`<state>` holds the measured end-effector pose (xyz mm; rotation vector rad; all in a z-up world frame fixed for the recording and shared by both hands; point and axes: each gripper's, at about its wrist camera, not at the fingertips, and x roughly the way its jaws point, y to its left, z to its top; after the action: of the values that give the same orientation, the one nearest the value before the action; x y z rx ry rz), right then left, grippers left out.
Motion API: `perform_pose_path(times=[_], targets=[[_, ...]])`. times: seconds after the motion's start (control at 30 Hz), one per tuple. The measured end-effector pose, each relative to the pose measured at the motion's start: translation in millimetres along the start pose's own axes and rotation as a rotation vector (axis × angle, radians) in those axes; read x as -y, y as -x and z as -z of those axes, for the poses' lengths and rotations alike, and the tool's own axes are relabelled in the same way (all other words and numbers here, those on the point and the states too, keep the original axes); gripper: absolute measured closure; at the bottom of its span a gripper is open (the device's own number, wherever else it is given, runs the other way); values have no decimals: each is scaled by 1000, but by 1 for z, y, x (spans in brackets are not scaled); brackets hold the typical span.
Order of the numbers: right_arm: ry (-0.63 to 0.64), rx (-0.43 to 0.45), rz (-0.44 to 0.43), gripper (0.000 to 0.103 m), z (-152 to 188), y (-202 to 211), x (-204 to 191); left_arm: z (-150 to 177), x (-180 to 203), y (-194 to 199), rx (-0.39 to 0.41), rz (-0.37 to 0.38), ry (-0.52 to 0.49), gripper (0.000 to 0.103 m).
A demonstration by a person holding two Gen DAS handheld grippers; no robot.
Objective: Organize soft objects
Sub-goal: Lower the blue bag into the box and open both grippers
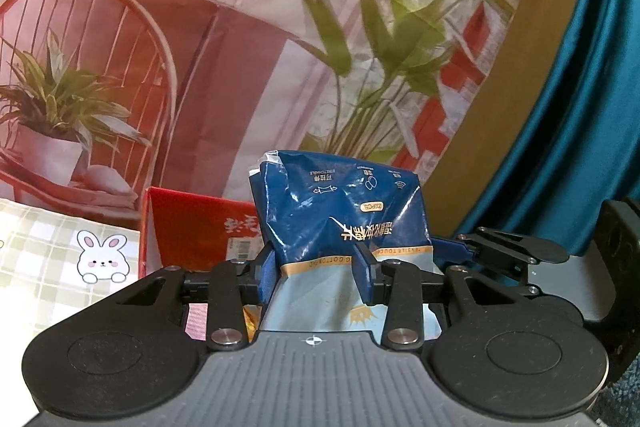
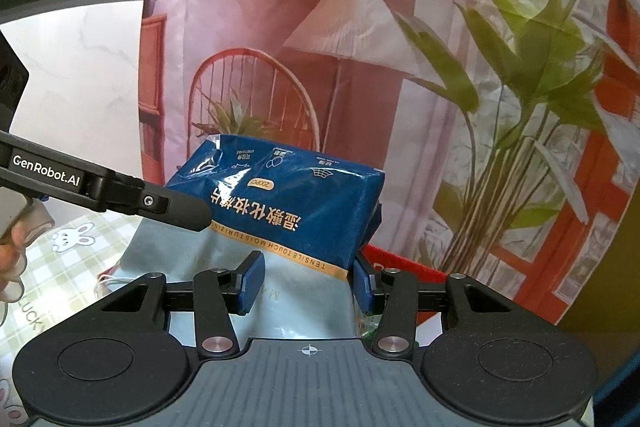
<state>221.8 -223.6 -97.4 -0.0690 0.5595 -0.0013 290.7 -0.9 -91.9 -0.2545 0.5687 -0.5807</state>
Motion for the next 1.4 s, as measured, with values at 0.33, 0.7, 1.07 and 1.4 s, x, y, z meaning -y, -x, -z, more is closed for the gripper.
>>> perform_pose_path(times=[0.33,0.7,1.07,1.4], targets=[[-3,-10,29,60,5,-35,5,0,-2,-30,-31,-64,-118,61],[-61,-273,-5,61,47,-66,6,22,-14,-72,-263,-83,-65,61],[-141,-338,-14,62,56,-76,10,35,-11,-77,-325,-125,-92,60],[-138,-236,68,25,44,-50,15,24,12,-46,-209,-152,-167,9]])
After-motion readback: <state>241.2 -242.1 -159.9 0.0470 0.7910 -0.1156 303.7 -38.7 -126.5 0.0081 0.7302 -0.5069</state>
